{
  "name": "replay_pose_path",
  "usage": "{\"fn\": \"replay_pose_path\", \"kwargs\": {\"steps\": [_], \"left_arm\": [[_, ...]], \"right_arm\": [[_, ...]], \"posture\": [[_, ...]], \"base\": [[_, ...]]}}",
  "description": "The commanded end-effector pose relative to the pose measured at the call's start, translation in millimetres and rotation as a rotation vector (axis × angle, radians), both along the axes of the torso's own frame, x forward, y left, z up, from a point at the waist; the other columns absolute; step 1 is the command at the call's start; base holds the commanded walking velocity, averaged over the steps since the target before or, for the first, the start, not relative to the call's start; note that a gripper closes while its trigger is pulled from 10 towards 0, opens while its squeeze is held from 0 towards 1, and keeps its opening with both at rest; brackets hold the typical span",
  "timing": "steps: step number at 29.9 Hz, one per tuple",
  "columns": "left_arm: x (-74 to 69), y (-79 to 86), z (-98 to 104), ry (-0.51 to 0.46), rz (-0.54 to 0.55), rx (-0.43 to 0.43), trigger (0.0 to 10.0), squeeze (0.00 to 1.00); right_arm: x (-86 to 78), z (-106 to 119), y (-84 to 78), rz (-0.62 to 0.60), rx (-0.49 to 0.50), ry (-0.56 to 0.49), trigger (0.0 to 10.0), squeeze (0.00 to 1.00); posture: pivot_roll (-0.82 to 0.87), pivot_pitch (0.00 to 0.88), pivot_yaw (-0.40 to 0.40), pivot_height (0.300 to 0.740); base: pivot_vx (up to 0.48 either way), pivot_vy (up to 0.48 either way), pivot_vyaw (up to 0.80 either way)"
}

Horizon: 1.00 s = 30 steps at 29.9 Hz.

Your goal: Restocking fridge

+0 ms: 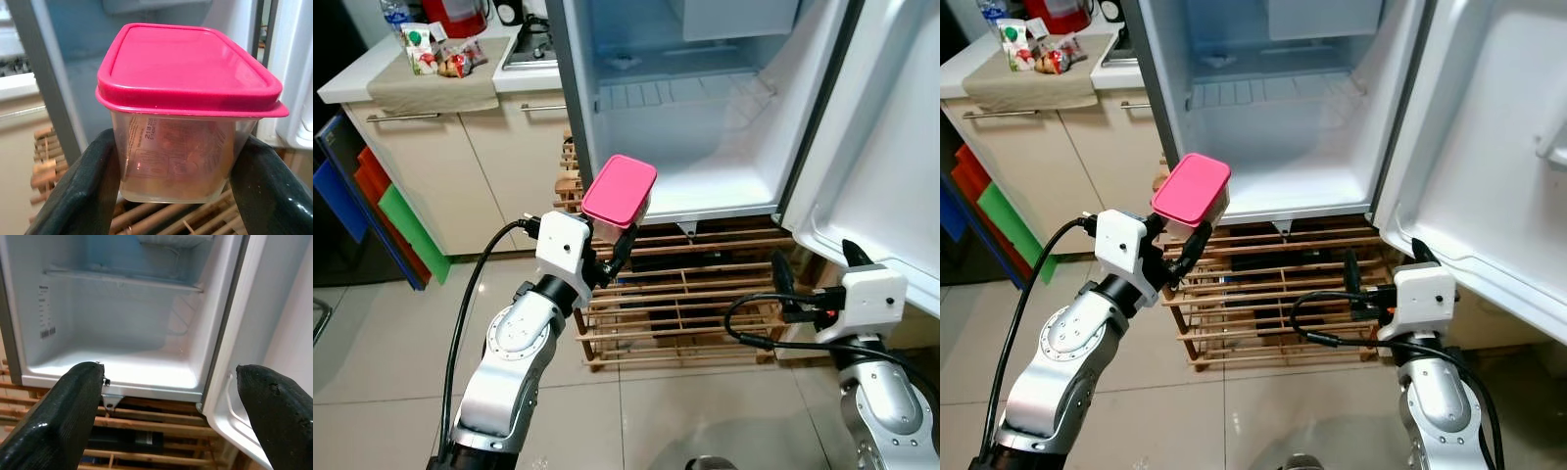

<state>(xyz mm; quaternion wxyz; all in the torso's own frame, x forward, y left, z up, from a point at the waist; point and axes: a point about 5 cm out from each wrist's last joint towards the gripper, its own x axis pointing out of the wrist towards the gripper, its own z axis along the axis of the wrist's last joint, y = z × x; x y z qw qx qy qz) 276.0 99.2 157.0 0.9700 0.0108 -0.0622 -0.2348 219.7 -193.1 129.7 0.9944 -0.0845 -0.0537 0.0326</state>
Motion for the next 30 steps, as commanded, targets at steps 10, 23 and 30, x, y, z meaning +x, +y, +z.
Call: {"fn": "replay_pose_path", "kwargs": {"steps": [10, 23, 30], "left_arm": [[11.2, -8.6, 13, -0.036, -0.037, -0.001, 10.0, 0.0], [24.7, -24.6, 19, -0.054, -0.064, 0.014, 10.0, 0.0], [38.2, -51.6, 22, -0.028, -0.109, 0.02, 10.0, 0.0]], "right_arm": [[4.3, -1, 1.1, 0.01, -0.006, 0.001, 10.0, 0.0], [7.6, -1, 4.0, 0.034, -0.005, 0.001, 10.0, 0.0], [7.0, -2, 10.1, 0.062, 0.002, 0.005, 10.0, 0.0]], "posture": [[-0.2, 0.0, 0.098, 0.74], [-0.21, 0.0, 0.094, 0.74], [-0.21, 0.0, 0.094, 0.74]], "base": [[0.47, 0.0, 0.0], [0.436, 0.0, 0.0], [0.0, 0.0, 0.0]]}}
